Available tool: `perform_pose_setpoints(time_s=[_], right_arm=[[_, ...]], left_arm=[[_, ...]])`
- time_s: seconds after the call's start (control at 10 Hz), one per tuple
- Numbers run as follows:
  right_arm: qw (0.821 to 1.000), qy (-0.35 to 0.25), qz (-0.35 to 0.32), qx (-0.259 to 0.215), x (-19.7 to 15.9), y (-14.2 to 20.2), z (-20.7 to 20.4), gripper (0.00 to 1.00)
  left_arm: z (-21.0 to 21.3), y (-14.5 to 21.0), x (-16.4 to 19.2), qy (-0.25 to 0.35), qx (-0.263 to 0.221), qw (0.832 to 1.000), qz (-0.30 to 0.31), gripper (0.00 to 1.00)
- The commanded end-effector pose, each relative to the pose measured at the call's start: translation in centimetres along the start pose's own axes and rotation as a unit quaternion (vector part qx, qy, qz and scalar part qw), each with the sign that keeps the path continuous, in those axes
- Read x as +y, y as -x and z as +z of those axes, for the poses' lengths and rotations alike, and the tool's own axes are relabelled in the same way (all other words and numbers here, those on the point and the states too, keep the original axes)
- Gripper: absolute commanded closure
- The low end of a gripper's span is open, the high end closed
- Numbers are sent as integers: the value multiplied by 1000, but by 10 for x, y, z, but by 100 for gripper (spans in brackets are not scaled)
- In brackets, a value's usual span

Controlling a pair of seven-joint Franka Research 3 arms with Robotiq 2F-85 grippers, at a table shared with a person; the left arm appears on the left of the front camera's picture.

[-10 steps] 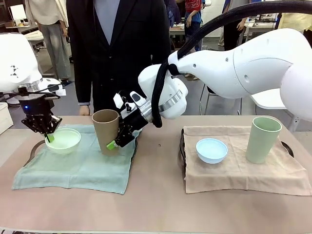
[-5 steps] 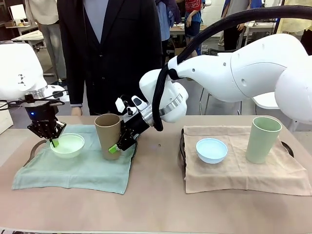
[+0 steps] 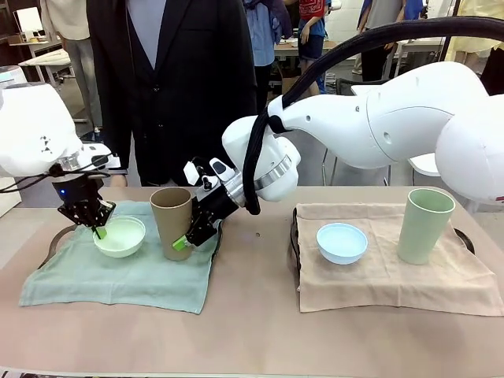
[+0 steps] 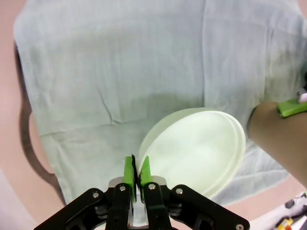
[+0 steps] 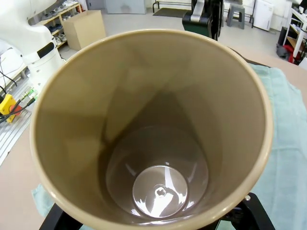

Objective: Set up a tray with a mat and arrange the tableware.
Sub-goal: Place the Picnic Bowl and Reusable plastic cup back onto the Handle tray in front of the human's position.

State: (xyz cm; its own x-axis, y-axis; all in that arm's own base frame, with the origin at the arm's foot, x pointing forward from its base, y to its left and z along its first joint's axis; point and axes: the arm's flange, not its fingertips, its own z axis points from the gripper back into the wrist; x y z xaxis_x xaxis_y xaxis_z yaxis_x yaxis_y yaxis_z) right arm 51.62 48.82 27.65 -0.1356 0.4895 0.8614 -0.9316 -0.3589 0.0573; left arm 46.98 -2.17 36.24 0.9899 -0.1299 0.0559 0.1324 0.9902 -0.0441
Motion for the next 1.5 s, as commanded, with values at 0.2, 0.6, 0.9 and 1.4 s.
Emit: perform_pose_setpoints(time_s=[0.2, 0.6, 0.9, 1.4], right_arm=[[1000, -10, 13, 4, -2, -1, 0, 0], [1000, -4, -17, 16, 1, 0, 7, 0], [997, 31, -54, 40, 15, 8, 36, 0], [983, 107, -88, 117, 81, -33, 124, 0]], left_arm=[[-15, 0, 2, 11, 20, 1000, -8, 0], [-9, 7, 6, -16, 31, 999, -11, 36], [7, 21, 16, -4, 13, 1000, -16, 24], [82, 52, 56, -11, 18, 1000, -10, 24]])
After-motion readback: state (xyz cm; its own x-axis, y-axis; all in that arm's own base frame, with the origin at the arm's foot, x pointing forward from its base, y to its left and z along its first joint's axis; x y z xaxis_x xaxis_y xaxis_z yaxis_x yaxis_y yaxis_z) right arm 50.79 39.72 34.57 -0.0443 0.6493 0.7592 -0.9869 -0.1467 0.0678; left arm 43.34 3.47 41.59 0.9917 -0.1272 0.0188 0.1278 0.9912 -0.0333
